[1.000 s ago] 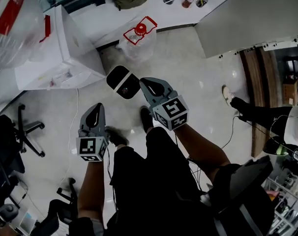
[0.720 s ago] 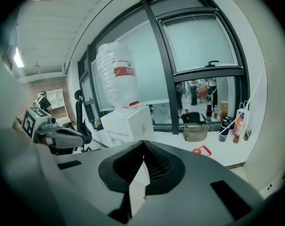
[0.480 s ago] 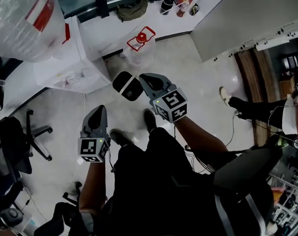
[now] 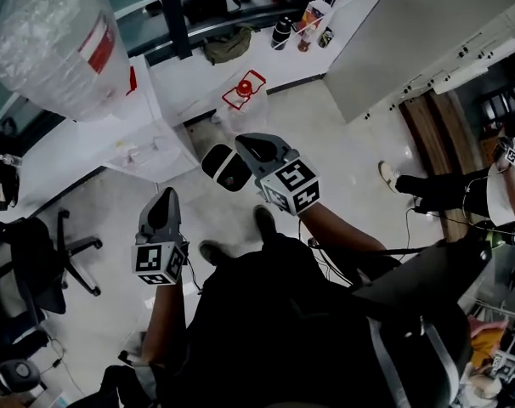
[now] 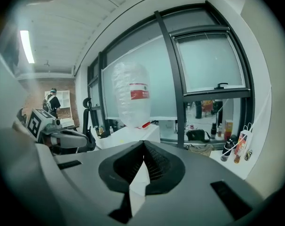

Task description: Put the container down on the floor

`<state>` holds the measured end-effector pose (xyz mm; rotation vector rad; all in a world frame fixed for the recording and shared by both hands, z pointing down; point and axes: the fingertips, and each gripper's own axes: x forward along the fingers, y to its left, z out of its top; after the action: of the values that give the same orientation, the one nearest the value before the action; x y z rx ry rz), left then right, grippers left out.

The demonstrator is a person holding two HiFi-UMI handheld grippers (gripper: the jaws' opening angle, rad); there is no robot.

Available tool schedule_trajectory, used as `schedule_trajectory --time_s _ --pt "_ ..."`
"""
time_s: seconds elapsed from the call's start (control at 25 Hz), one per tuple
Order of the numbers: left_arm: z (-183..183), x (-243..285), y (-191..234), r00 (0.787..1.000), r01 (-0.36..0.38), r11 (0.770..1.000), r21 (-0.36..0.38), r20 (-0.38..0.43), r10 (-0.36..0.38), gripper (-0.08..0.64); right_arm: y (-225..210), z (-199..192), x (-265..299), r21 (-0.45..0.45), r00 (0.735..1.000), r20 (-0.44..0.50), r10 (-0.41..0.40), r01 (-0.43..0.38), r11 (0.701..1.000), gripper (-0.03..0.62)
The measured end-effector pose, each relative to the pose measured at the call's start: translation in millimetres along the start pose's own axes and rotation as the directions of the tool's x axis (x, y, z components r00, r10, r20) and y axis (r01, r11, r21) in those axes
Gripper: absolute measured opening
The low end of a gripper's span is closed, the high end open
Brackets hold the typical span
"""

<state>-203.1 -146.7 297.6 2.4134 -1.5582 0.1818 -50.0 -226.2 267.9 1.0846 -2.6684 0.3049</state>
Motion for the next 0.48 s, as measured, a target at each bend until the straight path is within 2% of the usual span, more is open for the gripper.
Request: schedule_trajectory --time_s 0.24,0.48 --pt "19.6 -5.8 -0.9 0.999 0.005 1.0 -0.003 0.04 -0.005 0.012 7.5 22.3 0.7 -0.022 1.0 0.022 -0.002 0.003 1.0 0.006" --pt "35.7 -11.1 6.6 0.997 -0.04 0.999 -0.015 0.059 0.041 0.012 9.2 42.5 -0.6 -0.053 0.999 0.049 -0.002 0.005 0.999 0.006"
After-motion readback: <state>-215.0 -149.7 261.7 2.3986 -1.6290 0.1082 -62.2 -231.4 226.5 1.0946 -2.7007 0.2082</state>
